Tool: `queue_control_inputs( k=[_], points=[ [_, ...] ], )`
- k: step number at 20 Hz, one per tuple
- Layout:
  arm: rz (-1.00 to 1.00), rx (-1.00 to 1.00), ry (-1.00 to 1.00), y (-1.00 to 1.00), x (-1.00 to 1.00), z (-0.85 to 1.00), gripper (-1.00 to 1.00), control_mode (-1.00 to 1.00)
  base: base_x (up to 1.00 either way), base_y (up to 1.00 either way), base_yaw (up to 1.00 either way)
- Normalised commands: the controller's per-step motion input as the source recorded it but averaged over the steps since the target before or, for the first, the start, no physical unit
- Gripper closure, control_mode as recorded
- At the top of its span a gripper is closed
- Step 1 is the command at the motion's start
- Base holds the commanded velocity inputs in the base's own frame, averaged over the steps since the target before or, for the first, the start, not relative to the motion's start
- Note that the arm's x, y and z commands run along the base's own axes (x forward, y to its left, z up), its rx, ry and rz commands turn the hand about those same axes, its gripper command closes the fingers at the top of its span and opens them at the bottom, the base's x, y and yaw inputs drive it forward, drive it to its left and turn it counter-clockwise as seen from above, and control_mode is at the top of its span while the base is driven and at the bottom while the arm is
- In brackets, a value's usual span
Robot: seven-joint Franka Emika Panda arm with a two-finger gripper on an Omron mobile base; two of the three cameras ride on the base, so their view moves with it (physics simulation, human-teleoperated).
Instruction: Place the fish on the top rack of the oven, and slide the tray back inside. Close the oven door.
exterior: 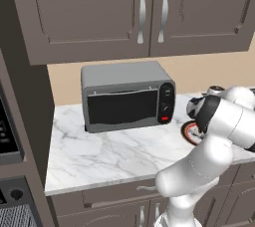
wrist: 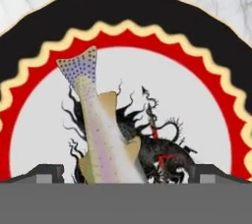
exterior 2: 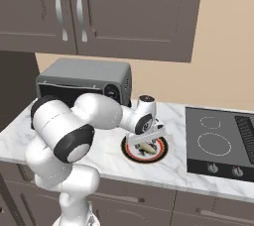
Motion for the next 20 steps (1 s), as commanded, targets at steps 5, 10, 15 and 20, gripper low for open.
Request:
queue_control_inputs(
  k=[5, 10, 15, 20],
  points=[
    [0.04, 0.00, 0.00, 0.00, 0.31, -0.31, -1.00, -1.00, 0.00, 0.00, 0.00],
    [0.02, 0.00, -0.02, 0.00, 0.16, -0.40, 1.00, -1.00, 0.00, 0.00, 0.00],
    [0.00, 0.00, -0.02, 0.01, 0.01, -0.06, 1.00, -1.00, 0.00, 0.00, 0.00],
    [0.02, 0.00, -0.04, 0.04, -0.26, 0.49, 1.00, -1.00, 0.00, 0.00, 0.00]
  ],
)
